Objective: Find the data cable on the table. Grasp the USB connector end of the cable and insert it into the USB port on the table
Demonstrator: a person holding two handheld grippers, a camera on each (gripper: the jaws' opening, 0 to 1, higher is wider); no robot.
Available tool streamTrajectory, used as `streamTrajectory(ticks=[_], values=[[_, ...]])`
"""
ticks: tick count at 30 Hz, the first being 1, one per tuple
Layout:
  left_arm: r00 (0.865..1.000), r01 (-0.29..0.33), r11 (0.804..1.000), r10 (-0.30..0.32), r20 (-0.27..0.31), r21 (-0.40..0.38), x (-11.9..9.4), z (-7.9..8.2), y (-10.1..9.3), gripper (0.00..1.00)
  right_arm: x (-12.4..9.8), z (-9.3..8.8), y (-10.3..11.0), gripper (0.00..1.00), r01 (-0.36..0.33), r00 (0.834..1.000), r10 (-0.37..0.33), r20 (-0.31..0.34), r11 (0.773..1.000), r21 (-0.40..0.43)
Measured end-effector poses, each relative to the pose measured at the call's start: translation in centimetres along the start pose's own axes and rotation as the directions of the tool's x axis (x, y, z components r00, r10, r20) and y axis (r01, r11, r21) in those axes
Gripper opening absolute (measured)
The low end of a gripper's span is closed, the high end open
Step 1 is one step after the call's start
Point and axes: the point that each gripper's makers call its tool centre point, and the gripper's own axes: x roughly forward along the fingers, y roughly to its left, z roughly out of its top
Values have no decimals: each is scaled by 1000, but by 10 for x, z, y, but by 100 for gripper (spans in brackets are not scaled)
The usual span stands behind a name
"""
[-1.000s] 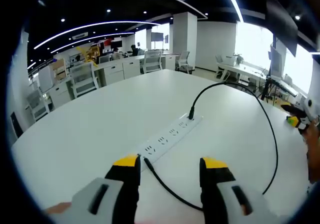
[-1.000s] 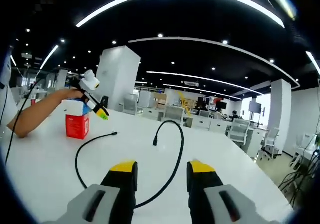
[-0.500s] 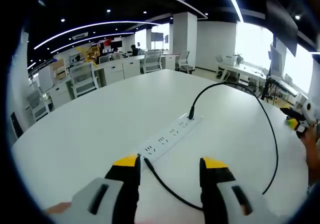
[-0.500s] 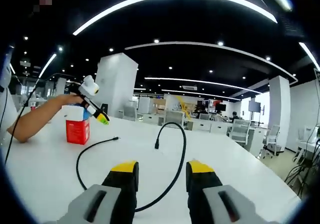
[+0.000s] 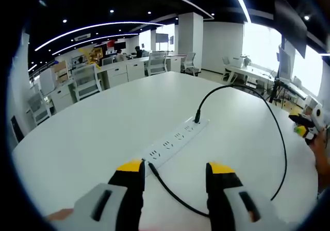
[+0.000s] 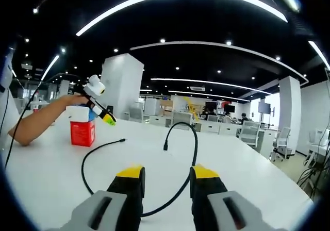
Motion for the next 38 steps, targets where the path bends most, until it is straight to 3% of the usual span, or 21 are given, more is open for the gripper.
streamTrajectory(ticks=[18,31,38], values=[[1000,0,1000,0,1,1,0,-1,-2,47,-1,7,2,37,-2,1000,2,7,1000,-18],[1000,0,1000,0,0,0,0,-2,-2,47,-7,-8,10,40,-25,994,23,-106,999,-24],[1000,0,1000,0,1,0,-1,-2,-3,47,-9,-9,8,41,-17,993,16,-117,1000,-13]])
